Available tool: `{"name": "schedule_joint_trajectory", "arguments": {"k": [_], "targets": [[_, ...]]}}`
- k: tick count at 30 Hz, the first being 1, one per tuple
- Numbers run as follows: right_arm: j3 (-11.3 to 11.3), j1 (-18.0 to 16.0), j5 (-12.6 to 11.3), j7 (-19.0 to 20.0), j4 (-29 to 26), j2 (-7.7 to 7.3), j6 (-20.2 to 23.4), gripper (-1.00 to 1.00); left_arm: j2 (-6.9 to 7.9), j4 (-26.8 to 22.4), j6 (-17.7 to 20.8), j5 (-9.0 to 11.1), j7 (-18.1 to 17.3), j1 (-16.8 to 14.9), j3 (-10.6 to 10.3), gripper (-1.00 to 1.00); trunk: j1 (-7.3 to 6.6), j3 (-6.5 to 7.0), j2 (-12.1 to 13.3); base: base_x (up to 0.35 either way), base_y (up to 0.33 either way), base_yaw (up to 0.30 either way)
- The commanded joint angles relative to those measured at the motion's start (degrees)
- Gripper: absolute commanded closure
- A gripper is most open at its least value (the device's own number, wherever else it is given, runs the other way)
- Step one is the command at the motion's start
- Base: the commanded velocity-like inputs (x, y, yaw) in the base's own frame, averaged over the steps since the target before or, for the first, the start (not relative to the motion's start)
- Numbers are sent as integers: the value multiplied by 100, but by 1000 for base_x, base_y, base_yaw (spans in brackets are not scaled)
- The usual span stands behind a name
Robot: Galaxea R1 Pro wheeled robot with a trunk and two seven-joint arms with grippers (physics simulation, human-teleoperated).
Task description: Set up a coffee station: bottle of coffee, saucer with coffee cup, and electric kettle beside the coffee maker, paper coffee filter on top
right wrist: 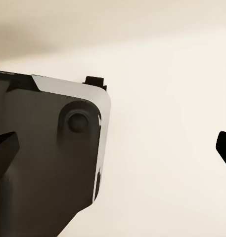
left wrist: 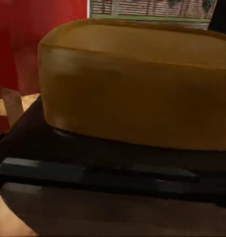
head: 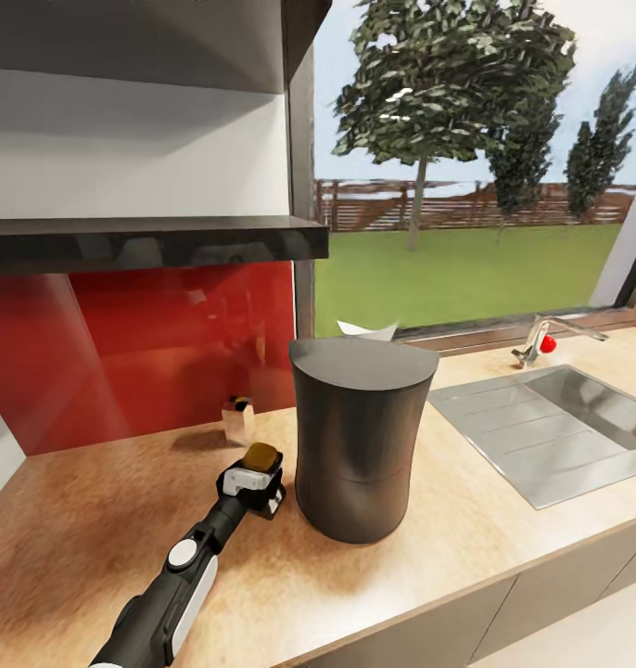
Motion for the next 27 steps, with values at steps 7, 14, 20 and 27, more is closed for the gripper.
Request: {"name": "schedule_joint_trajectory", "arguments": {"k": [7, 14, 20, 27], "targets": [[-49, -3, 48, 37, -12, 2, 29, -100, -1, 3, -10, 26, -24, -5, 3, -100, 3, -13, -13, -1, -1, 0], [-49, -3, 48, 37, -14, 2, 29, -100, -1, 3, -10, 26, -24, -5, 3, -100, 3, -13, -13, 0, 0, 0], [-49, -3, 48, 37, -13, 2, 29, -100, -1, 3, -10, 24, -24, -5, 3, -100, 3, -13, -13, 0, 0, 0], [-49, -3, 48, 37, -13, 2, 29, -100, -1, 3, -10, 18, -24, -5, 3, -100, 3, -13, -13, -38, 0, 0]]}}
